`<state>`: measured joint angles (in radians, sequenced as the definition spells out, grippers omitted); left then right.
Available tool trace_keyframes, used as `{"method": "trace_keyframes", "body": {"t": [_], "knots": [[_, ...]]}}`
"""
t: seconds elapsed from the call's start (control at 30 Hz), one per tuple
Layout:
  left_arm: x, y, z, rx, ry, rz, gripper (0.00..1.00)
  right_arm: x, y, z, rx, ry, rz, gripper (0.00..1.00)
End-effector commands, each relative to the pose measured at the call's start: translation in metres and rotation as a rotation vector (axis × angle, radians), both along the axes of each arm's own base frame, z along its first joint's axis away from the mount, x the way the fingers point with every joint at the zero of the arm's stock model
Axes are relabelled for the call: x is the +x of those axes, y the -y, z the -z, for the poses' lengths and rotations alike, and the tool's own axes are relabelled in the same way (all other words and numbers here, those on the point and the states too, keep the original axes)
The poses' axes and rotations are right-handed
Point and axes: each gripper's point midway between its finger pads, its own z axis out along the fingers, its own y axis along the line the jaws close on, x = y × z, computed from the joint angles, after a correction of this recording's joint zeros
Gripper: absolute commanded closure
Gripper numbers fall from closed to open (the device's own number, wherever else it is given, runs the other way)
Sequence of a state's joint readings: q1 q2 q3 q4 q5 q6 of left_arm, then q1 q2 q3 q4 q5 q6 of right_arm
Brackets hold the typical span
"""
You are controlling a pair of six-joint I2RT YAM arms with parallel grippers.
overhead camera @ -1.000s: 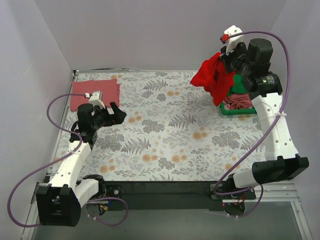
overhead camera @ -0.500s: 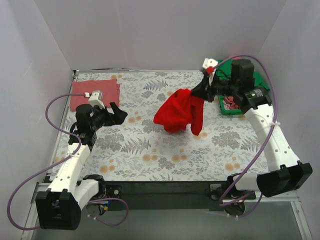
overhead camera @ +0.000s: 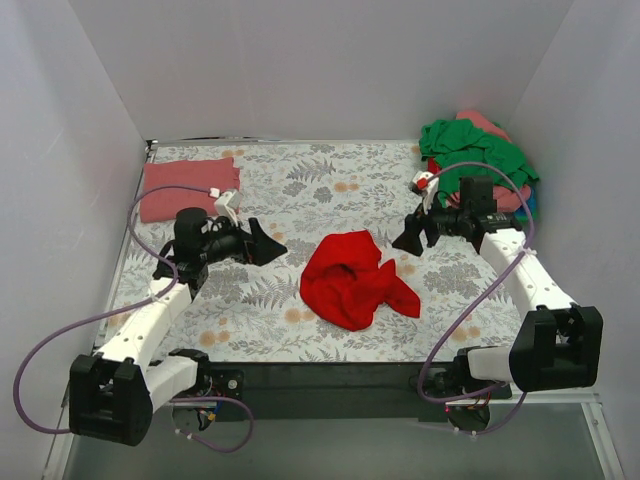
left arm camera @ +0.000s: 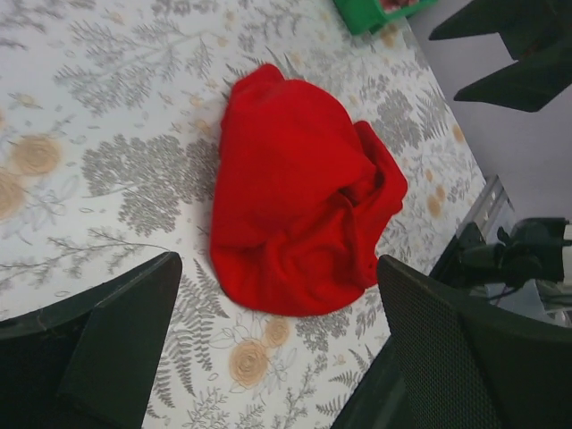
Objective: Fold and stack the t-shirts
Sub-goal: Move the tshirt to the center of the board
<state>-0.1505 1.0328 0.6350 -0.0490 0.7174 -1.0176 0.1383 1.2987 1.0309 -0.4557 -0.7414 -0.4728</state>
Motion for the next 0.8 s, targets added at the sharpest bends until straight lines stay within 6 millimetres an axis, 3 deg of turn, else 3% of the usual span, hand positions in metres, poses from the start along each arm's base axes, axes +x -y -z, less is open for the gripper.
{"method": "trace_keyframes", "body": {"t": [0.0,0.13,0.17,0.27,0.4,0.47,0.77], "knots": [[-0.017,0.028,0.000,0.010,-0.050,0.119,0.11,-0.033,-0.014,0.022,0.089,-0.016,-0.152,0.20],[-0.034,0.055,0.030,0.122,-0.155,0.147,0.15,-0.054,-0.014,0.045,0.098,-0.018,-0.202,0.20],[-0.040,0.061,0.048,0.190,-0.194,0.137,0.16,-0.053,-0.014,0.045,0.097,-0.008,-0.203,0.20],[-0.053,0.074,0.071,0.292,-0.245,0.138,0.19,-0.053,-0.015,0.050,0.102,-0.029,-0.207,0.20],[-0.036,0.074,0.083,0.387,-0.227,0.025,0.27,-0.051,-0.013,0.059,0.092,-0.064,-0.195,0.20],[-0.029,0.082,0.078,0.396,-0.200,0.026,0.30,-0.050,-0.014,0.059,0.094,-0.074,-0.190,0.21],[-0.002,0.103,0.103,0.496,-0.208,0.024,0.39,-0.049,-0.015,0.061,0.111,-0.104,-0.181,0.21]]}}
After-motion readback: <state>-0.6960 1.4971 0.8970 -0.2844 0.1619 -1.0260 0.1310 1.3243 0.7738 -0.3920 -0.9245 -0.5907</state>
